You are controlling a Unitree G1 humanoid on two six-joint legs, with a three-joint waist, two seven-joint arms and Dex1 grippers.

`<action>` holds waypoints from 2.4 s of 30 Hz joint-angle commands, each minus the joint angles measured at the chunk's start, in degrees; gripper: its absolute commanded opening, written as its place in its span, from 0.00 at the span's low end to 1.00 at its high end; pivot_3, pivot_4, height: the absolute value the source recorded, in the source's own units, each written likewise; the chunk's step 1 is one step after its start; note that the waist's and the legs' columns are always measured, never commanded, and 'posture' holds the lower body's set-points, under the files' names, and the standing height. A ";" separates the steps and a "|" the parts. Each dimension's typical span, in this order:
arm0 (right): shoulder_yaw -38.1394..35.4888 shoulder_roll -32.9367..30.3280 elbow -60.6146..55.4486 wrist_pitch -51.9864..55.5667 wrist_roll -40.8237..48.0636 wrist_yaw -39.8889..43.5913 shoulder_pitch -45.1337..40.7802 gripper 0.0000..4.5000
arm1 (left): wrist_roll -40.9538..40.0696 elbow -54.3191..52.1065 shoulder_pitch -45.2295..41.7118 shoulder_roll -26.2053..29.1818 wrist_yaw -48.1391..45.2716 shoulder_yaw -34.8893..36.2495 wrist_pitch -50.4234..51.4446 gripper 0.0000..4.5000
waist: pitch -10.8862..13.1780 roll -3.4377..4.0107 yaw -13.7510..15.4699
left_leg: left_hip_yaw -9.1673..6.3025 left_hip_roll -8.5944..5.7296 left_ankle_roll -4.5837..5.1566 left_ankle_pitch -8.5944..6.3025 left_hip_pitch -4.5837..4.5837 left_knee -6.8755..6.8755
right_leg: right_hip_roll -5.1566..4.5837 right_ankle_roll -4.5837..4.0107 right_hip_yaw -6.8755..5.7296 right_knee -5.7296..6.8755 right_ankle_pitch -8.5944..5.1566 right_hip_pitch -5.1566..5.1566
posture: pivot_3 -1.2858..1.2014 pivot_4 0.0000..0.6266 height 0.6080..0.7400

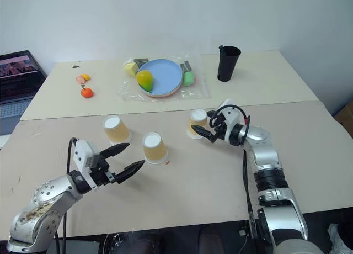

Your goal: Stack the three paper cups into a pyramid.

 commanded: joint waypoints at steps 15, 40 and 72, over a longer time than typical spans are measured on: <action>-1.53 -5.01 -7.42 3.78 4.68 8.46 0.53 0.55 | -1.27 -3.67 2.49 -0.08 0.78 0.86 -0.46 1.00 | 0.00 0.00 0.31 | 0.00 0.00 0.00 0.00 -0.04 0.00 | 0.00 0.00 0.00 0.00 0.00 -0.02 | 0.52 0.24 1.00; 5.94 -6.01 -26.15 6.56 5.89 12.01 10.90 0.55 | -1.21 -3.74 3.78 1.29 0.18 3.22 -0.40 1.00 | 0.00 0.00 0.41 | 0.23 0.29 0.04 -0.04 0.03 0.01 | 0.20 -0.13 -0.02 -0.04 0.09 0.00 | 0.52 0.24 1.00; 5.76 -2.91 -15.25 8.32 5.20 13.92 4.93 1.00 | -0.34 -5.19 5.46 -0.78 2.06 2.77 -1.27 1.00 | 0.00 0.00 0.38 | 0.24 0.31 0.03 -0.04 0.01 0.00 | 0.22 -0.16 0.00 -0.03 0.11 -0.05 | 0.52 0.24 1.00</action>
